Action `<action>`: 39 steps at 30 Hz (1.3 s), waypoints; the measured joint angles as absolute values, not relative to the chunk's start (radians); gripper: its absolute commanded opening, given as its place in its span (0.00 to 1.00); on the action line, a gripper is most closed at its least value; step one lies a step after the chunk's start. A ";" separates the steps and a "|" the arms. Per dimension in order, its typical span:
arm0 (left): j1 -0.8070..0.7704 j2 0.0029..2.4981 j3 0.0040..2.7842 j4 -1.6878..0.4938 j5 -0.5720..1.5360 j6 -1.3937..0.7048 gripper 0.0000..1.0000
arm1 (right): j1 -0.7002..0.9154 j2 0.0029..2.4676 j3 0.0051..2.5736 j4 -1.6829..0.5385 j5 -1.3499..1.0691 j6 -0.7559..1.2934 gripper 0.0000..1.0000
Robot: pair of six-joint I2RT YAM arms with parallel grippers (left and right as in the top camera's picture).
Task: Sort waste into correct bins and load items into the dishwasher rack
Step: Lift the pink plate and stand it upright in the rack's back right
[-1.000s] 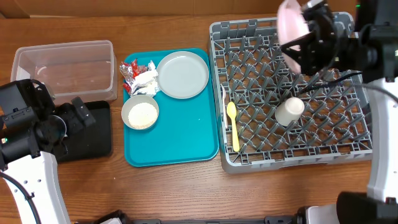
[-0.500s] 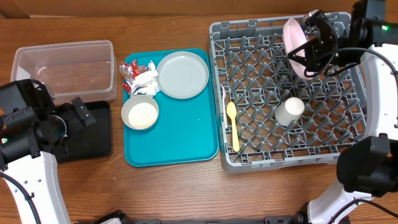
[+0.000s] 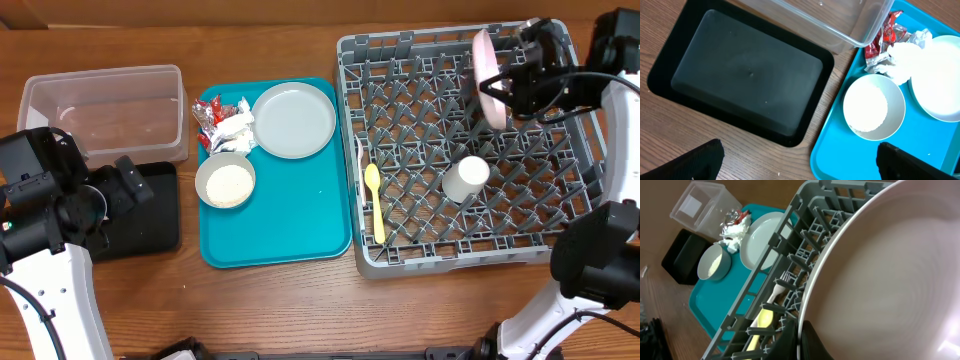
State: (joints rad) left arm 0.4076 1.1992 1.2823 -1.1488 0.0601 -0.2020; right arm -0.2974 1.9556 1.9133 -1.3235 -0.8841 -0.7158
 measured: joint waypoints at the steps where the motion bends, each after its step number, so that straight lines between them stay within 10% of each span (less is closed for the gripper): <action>1: 0.408 1.199 1.282 -1.149 0.060 -0.202 1.00 | -0.310 1.956 1.913 -1.326 -0.891 -0.716 0.04; 36: 0.408 1.200 1.282 -1.149 0.060 -0.202 1.00 | -0.332 1.956 1.858 -1.317 -0.987 -0.727 0.04; 39: 0.408 1.200 1.282 -1.149 0.060 -0.202 1.00 | -0.332 1.956 1.858 -1.317 -0.987 -0.727 0.16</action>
